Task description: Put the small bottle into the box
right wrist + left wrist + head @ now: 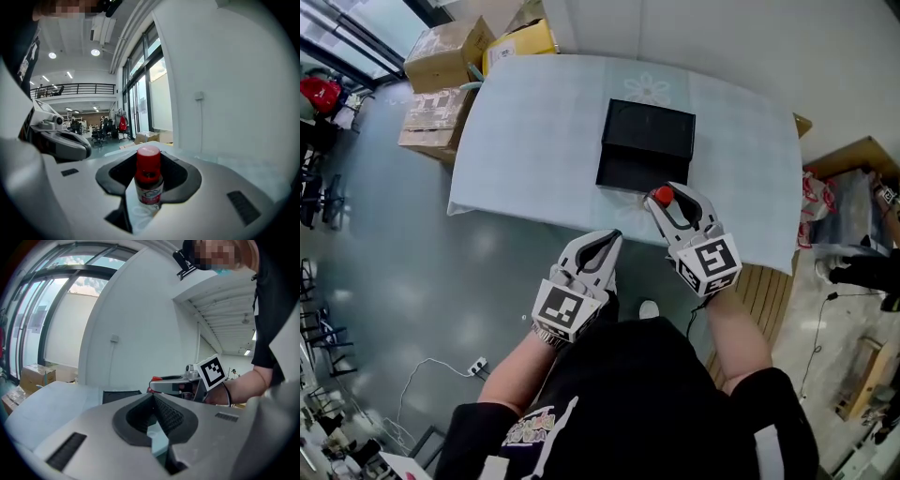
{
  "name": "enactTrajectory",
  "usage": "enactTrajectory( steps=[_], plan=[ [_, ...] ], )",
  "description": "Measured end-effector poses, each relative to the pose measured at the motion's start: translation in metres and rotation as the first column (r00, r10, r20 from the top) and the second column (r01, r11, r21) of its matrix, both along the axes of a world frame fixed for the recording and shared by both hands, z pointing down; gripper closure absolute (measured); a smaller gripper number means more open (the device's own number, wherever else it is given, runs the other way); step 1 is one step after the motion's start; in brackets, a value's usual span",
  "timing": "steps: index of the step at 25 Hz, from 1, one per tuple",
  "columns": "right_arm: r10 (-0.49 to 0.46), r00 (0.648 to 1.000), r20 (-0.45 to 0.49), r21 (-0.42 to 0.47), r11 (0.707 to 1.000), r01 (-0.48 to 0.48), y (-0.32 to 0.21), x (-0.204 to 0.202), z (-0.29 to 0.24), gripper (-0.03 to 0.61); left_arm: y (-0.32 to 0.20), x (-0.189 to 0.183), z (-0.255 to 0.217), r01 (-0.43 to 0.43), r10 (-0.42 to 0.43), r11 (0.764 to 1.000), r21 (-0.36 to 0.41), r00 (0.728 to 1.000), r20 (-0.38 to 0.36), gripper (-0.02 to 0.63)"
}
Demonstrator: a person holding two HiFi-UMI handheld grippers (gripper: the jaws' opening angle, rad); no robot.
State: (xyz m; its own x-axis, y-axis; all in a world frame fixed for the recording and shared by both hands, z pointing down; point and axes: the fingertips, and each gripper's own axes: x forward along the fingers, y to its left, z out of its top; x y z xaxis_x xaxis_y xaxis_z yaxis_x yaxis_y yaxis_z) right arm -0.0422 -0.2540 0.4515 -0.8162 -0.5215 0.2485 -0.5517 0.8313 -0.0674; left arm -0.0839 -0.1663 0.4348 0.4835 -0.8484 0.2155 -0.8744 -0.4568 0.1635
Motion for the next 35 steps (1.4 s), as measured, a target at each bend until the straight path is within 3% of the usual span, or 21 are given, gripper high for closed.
enactTrajectory(
  steps=[10,17,35],
  plan=[
    [0.058,0.997,-0.043,-0.039,0.997,-0.059,-0.061,-0.028,0.047,0.421,-0.051,-0.039,0.03,-0.02,0.02,0.999,-0.045,1.0,-0.009,0.607],
    [0.077,0.99,-0.121,-0.057,0.995,-0.085,-0.088,-0.04,0.094,0.42,-0.083,-0.059,0.045,-0.024,0.025,0.999,-0.036,0.999,0.027,0.607],
    [0.065,0.965,-0.254,-0.099,0.991,-0.093,-0.106,-0.053,0.16,0.42,-0.098,-0.075,0.076,-0.051,0.054,0.995,-0.081,0.998,0.028,0.607]
  ],
)
